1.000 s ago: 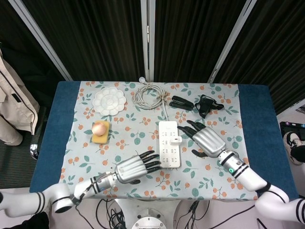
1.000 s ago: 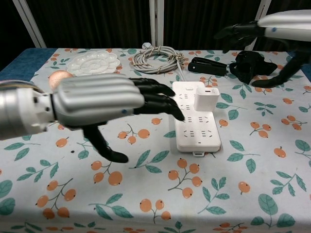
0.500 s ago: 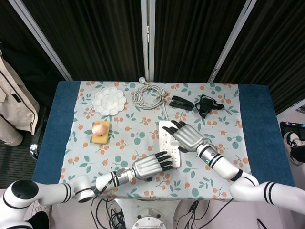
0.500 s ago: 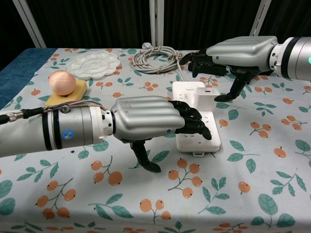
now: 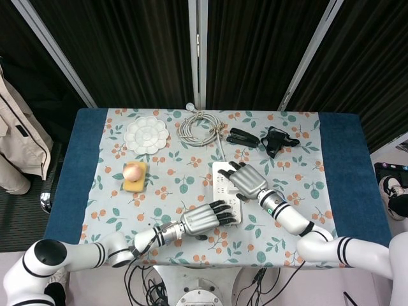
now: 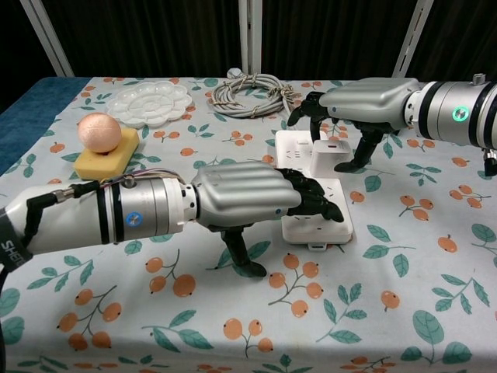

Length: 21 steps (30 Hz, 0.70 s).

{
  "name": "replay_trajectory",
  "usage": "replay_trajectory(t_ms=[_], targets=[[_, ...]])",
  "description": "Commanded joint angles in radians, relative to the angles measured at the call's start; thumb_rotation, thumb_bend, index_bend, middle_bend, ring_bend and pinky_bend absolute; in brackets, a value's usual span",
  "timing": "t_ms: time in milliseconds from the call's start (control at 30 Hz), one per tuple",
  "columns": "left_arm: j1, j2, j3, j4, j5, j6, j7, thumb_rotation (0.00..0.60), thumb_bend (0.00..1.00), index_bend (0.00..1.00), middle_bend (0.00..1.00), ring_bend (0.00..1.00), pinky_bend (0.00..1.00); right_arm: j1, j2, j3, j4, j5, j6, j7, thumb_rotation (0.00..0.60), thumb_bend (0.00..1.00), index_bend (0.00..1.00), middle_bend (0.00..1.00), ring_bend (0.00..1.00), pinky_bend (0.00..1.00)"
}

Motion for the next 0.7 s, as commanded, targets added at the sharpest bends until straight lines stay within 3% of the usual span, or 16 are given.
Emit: replay_trajectory(t_ms=[33, 333, 700], targets=[[-0.006, -0.008, 0.009, 0.014, -0.009, 0.003, -0.006, 0.6, 0.17, 0.11, 0.15, 0.05, 0.1, 0.003, -0.02, -0.008, 0.026, -0.007, 0.007, 0.02, 0.6, 0.21, 0.21, 0.36, 0.12, 0.26], [-0.014, -0.023, 0.027, 0.037, -0.028, 0.015, -0.02, 0.6, 0.17, 0.11, 0.15, 0.05, 0.09, 0.004, -0.061, -0.021, 0.09, -0.054, 0.039, 0.067, 0.6, 0.21, 0.35, 0.46, 0.2, 0.32], [-0.019, -0.017, 0.041, 0.035, -0.05, 0.024, -0.024, 0.6, 0.16, 0.11, 0.15, 0.05, 0.09, 0.002, -0.071, -0.037, 0.108, -0.069, 0.052, 0.079, 0.6, 0.21, 0.64, 0.6, 0.34, 0.42]])
